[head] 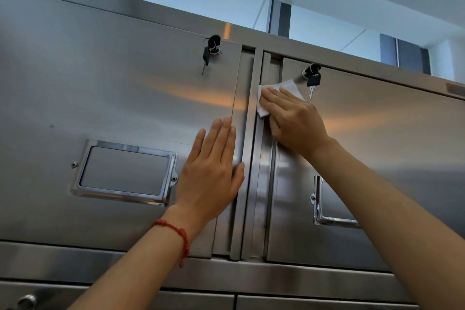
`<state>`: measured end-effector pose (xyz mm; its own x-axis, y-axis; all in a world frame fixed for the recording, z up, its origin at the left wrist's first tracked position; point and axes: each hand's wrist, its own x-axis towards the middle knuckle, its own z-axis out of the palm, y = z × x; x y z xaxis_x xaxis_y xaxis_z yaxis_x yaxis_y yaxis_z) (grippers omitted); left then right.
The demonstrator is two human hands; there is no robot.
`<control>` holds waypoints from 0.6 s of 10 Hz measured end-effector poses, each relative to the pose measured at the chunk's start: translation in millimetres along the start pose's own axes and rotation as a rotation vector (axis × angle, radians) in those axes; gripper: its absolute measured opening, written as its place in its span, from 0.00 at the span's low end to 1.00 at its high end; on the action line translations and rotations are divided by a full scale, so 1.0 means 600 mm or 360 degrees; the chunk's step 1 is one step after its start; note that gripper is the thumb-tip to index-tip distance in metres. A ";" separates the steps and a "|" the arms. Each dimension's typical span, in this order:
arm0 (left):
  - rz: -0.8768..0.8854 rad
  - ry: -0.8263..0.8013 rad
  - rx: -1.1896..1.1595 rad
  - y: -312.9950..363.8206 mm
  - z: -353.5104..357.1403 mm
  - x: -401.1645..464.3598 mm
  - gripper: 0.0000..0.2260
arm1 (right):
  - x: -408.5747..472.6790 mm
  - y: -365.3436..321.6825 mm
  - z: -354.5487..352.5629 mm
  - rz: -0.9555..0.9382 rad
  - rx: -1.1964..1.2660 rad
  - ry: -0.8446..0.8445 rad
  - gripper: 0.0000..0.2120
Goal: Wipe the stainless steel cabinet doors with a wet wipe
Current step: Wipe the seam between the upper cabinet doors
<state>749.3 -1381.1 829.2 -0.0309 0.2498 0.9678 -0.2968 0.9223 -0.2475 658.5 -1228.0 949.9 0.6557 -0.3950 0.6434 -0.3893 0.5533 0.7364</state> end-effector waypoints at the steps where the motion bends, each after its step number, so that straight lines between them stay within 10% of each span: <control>1: -0.0003 0.0001 -0.0001 0.000 0.001 0.000 0.29 | 0.011 0.009 -0.002 -0.0016 -0.0007 -0.0019 0.15; 6: -0.0008 0.0007 -0.0014 0.000 0.003 0.000 0.29 | 0.025 0.019 0.000 0.0008 -0.0012 -0.0050 0.14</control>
<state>747.8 -1381.8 829.3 -0.0250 0.2464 0.9688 -0.2888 0.9260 -0.2430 663.7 -1227.7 968.0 0.6332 -0.4150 0.6533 -0.3875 0.5607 0.7318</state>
